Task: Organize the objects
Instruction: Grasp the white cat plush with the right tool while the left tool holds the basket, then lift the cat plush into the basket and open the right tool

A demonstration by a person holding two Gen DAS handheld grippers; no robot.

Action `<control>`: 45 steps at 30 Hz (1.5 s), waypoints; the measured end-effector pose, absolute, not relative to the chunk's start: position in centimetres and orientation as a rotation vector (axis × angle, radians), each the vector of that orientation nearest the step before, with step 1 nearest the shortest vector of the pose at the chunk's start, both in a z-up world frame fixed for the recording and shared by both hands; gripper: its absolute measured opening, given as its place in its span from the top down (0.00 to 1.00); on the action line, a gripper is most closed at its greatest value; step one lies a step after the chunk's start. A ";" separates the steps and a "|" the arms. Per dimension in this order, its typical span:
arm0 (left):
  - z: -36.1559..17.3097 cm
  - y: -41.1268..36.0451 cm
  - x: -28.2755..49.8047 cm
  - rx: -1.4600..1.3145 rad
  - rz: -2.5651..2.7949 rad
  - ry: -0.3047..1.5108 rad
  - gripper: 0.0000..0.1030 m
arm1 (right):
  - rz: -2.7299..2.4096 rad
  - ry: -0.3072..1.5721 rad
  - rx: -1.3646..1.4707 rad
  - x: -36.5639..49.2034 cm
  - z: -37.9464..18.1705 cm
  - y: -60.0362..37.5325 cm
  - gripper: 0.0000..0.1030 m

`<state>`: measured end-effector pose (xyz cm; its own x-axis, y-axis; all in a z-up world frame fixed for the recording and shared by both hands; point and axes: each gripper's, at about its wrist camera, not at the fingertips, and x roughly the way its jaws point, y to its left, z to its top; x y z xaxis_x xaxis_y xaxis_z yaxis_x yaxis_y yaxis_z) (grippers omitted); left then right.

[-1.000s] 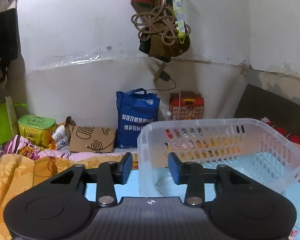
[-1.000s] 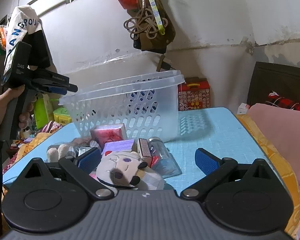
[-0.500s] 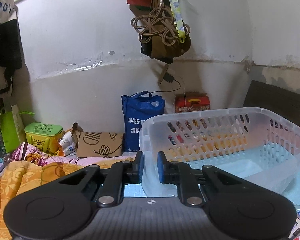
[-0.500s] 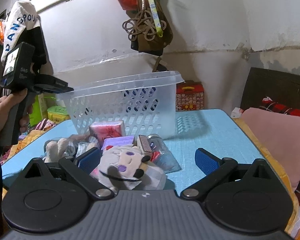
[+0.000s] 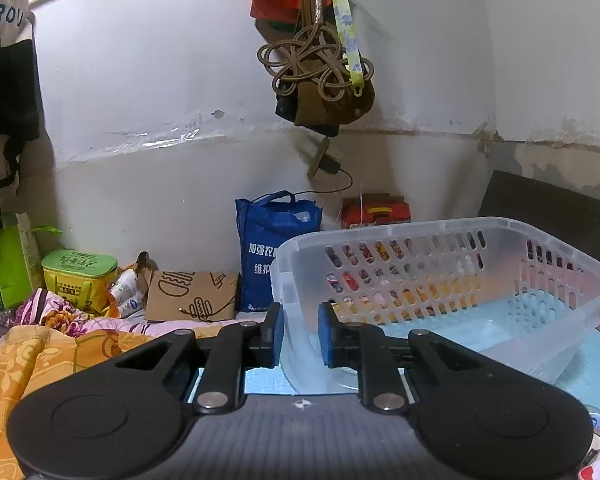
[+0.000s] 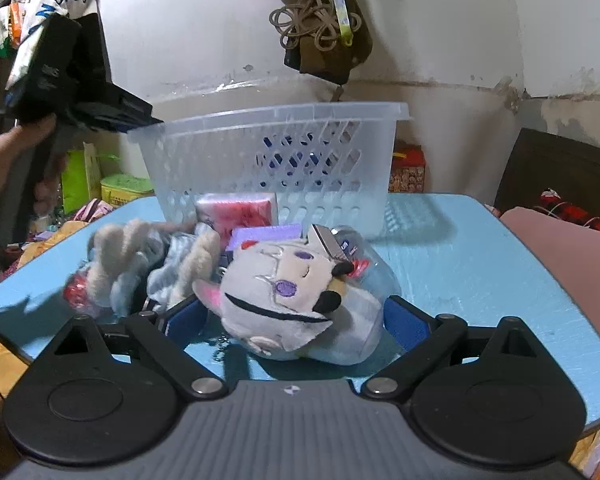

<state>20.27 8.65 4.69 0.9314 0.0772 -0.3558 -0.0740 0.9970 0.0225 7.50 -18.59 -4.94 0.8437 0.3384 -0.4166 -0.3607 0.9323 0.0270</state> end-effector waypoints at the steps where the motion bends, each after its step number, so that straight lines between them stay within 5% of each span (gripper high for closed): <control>1: 4.7 8.6 20.2 0.012 0.076 0.363 0.77 | 0.369 0.433 -0.055 7.6 -5.1 -18.6 0.06; 3: 4.6 8.6 20.2 0.009 0.072 0.362 0.77 | 0.359 0.427 -0.064 7.5 -5.3 -18.6 0.19; 22: 4.6 8.6 20.1 0.007 0.070 0.358 0.76 | 0.291 0.240 0.034 5.9 2.0 -22.0 0.19; 31: 4.7 8.6 20.4 0.009 0.064 0.363 0.76 | 0.226 0.216 0.038 13.6 7.5 -19.1 0.19; 38: 4.6 8.7 20.4 0.008 0.059 0.362 0.76 | 0.258 0.322 -0.021 20.0 5.7 -14.6 0.19; 45: 4.5 8.9 20.2 0.006 0.047 0.358 0.76 | 0.181 0.234 -0.008 18.7 5.3 -15.3 0.00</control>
